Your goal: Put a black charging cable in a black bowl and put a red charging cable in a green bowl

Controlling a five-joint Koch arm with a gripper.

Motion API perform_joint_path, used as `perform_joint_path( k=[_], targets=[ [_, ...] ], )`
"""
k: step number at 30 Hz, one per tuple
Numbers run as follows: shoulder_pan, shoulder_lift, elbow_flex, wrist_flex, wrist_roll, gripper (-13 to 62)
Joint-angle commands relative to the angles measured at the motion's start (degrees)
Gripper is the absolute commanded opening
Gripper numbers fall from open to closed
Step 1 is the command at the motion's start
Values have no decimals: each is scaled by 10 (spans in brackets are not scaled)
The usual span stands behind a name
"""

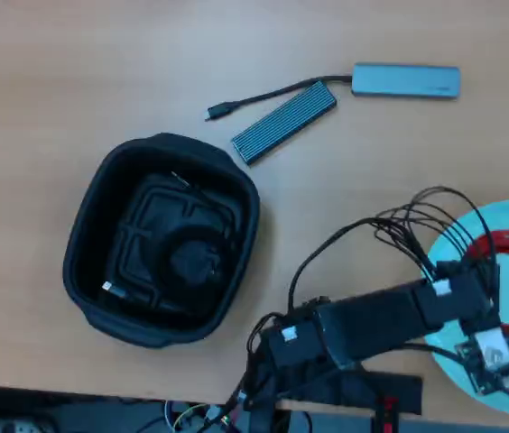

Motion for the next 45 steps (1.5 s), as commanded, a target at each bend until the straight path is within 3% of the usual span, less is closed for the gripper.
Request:
perform_joint_path(
  k=[1,23,26,35,45],
  targets=[
    [5,22,-20,-17,5,-69],
    [-4,-185,-10,-200,38,-60],
    [1,-201,1,-206,38,7],
    [-4,-201,54,-229,51,319],
    [-52,-127,41,-229,58,333]
  ],
)
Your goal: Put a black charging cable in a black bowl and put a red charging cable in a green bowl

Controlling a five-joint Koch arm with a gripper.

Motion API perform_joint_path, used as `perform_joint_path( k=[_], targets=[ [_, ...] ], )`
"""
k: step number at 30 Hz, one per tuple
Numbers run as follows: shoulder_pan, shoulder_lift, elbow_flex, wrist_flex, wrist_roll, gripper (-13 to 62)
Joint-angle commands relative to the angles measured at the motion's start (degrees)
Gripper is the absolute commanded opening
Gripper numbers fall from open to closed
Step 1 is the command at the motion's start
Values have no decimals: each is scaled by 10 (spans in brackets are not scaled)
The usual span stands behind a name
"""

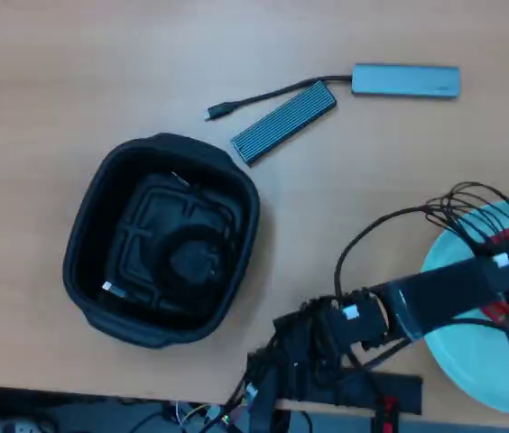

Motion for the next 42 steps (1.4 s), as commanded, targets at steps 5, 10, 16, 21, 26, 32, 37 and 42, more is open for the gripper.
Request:
perform_joint_path(
  k=[5,10,16,21,26,32,37,42],
  targets=[
    [-191,109,-54,-28,2,333],
    [-356,119,-62,-52,0,333],
    [-492,134,-40,-94,-10,334],
    [-560,190,76,-191,-85,338],
    [-581,308,325,-381,-162,340],
    [-577,370,621,-649,-264,337],
    [-563,368,750,-784,-319,338],
    [-549,368,837,-851,-324,342]
  ],
)
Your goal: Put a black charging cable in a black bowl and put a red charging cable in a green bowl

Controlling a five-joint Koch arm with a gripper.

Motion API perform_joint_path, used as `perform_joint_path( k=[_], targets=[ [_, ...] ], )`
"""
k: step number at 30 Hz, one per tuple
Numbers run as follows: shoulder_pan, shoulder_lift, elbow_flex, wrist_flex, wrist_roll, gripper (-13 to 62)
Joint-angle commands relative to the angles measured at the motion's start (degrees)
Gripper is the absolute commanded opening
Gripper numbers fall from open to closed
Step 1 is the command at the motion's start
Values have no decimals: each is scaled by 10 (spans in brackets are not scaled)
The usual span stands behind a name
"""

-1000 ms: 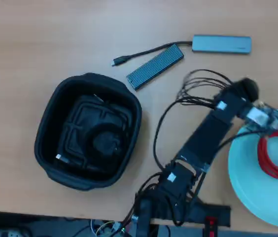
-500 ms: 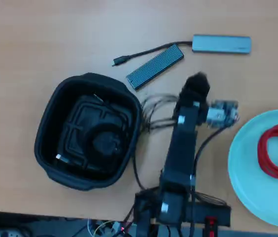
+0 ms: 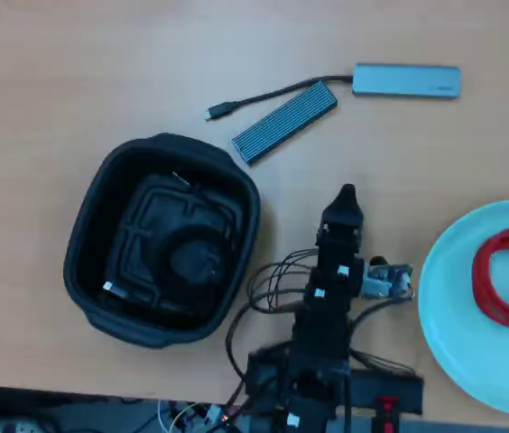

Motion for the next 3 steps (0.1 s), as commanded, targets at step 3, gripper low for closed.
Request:
perform_joint_path(
  k=[3],
  targets=[
    [6,13,34,-76,-7,342]
  ],
)
